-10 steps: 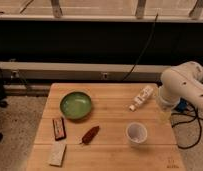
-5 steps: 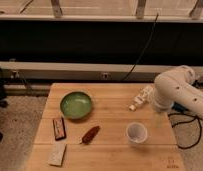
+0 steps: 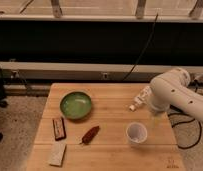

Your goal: Pick up the ceramic cup

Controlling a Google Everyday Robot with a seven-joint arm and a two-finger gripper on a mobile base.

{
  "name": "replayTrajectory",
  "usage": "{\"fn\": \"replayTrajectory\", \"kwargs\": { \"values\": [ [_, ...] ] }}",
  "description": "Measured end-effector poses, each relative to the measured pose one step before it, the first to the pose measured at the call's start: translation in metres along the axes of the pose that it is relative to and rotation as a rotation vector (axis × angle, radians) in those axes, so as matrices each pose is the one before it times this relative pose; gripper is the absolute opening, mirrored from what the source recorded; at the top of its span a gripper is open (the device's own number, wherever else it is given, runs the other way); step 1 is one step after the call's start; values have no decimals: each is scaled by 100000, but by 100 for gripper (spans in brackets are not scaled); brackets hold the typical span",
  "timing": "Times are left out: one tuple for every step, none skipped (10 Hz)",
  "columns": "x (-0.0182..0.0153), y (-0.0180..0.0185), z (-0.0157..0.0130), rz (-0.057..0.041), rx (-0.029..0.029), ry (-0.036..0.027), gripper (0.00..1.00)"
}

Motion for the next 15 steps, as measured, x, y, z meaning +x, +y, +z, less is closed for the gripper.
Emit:
{"fn": "replayTrajectory", "kwargs": {
  "values": [
    [-283, 173, 30, -1220, 21, -89, 80],
    [-454, 232, 69, -930, -201, -294, 80],
    [-764, 7, 82, -1489, -76, -535, 80],
    [-315, 101, 160, -1175, -149, -418, 80],
    [-295, 141, 222, -1098, -238, -445, 80],
    [-454, -15, 208, -1244, -131, -379, 80],
    [-148, 81, 7, -962, -15, -404, 80],
    [-162, 142, 166, -534, -25, -304, 80],
    [-466, -89, 250, -1335, 60, -564, 80],
    [-73, 84, 145, -756, -133, -215, 80],
    [-5, 87, 96, -421, 57, -170, 80],
    [-406, -87, 190, -1594, -30, -455, 80],
    [-158, 21, 66, -814, -45, -310, 80],
    [-132, 70, 89, -452, -6, -381, 80],
    [-287, 12, 289, -969, -45, -453, 80]
  ]
}}
